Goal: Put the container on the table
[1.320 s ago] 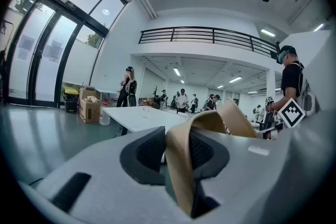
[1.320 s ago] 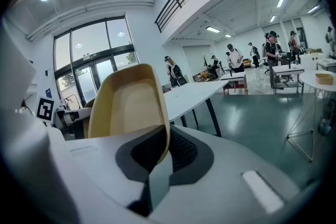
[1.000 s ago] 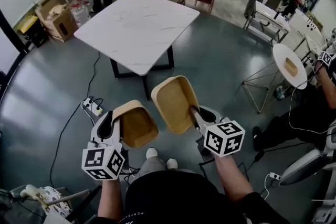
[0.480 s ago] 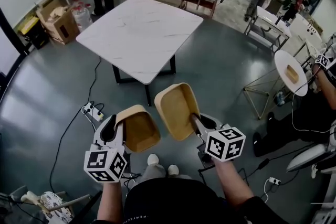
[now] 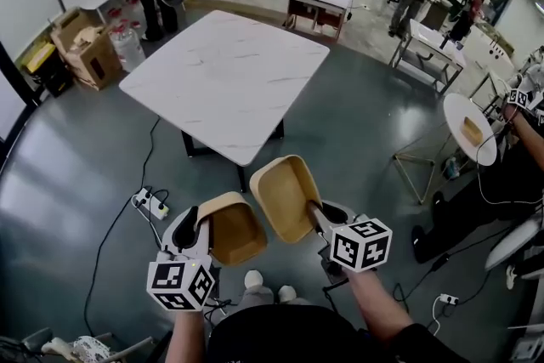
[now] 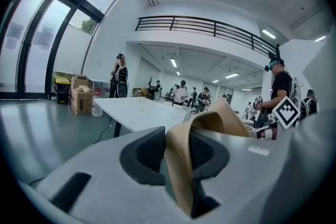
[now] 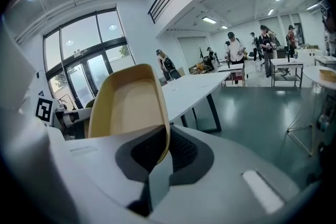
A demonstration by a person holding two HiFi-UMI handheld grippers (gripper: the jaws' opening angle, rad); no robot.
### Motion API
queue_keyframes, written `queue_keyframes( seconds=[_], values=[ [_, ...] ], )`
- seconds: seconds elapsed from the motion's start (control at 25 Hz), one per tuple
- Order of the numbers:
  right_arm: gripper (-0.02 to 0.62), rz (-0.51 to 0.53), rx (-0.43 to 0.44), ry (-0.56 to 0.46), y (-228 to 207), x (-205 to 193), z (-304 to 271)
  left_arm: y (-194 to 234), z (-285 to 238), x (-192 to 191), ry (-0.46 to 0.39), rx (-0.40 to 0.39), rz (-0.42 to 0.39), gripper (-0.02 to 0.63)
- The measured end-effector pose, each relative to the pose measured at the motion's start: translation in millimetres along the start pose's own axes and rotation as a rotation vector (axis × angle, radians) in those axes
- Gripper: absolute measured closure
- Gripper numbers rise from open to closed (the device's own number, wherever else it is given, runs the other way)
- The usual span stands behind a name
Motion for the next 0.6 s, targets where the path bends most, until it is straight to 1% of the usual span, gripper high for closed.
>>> queue_keyframes(
  seconds=[0.36, 0.6],
  values=[
    [0.581, -0.019, -0.009, -0.010, 2, 27, -50, 38, -37, 21, 0.016, -0.018, 0.021, 0.523],
    [0.581, -0.026, -0.002, -0.001, 9, 34, -78, 56, -54, 26, 0.041, -0.036, 0.012, 0.523]
  ],
)
Point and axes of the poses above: the fingertips, and each gripper's own axes: z backward along the fingers, y to its left, x out of its top, the point moved 5 cm from there along z, backward along the fingers, and after that the axes turned 12 degrees about z, right-handed, at the moved point
